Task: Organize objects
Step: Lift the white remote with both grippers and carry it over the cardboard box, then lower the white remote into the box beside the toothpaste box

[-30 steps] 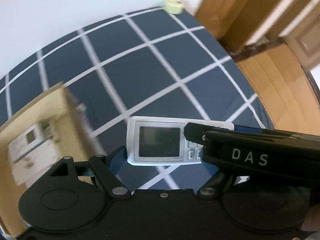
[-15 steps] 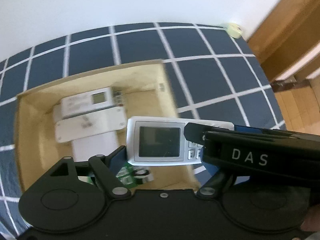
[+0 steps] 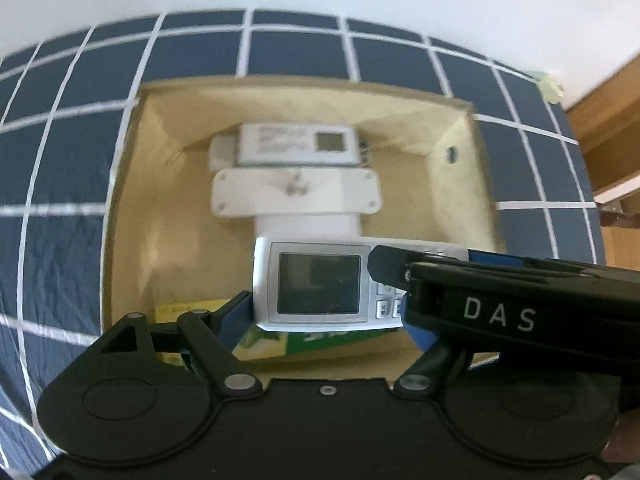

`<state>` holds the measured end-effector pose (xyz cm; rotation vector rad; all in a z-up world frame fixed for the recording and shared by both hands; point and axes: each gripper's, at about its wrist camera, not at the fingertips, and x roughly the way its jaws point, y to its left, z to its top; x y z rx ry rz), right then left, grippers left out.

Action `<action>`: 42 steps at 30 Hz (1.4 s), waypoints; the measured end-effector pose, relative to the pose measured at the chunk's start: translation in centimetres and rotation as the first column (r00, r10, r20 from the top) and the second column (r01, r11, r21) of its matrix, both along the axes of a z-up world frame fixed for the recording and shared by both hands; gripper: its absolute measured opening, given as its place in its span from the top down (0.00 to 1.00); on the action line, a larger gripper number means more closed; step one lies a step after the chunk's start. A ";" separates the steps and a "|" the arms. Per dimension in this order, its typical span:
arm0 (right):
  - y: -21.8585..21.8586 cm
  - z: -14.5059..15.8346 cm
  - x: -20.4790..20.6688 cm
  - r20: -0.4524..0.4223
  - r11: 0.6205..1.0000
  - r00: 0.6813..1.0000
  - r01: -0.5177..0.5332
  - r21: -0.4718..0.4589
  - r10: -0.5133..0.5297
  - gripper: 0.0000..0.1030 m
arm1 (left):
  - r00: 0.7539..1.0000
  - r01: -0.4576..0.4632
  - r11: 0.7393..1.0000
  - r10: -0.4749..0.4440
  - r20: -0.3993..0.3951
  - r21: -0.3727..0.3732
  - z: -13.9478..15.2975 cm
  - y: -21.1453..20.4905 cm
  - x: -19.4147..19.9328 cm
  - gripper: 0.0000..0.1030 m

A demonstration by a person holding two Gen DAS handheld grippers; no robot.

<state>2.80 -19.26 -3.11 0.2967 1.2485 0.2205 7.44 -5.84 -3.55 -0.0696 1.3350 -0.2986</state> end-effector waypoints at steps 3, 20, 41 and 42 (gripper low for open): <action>1.4 -1.5 0.4 -0.029 1.000 0.999 -0.027 -0.012 0.027 0.32 | 0.999 -0.023 1.000 0.022 -0.033 -0.010 -1.6 1.2 0.0 0.24; 4.4 -7.0 1.7 -0.141 0.994 0.986 -0.095 -0.052 0.087 0.32 | 0.982 -0.106 0.993 0.098 -0.161 -0.044 -7.3 3.7 0.6 0.25; 4.2 -7.3 0.9 -0.150 0.995 0.987 -0.075 -0.062 0.065 0.31 | 0.983 -0.119 0.992 0.111 -0.145 -0.046 -7.9 3.5 -0.3 0.22; 4.1 -7.3 0.9 -0.147 0.995 0.987 -0.075 -0.063 0.065 0.31 | 0.983 -0.120 0.992 0.113 -0.144 -0.043 -7.8 3.4 -0.3 0.22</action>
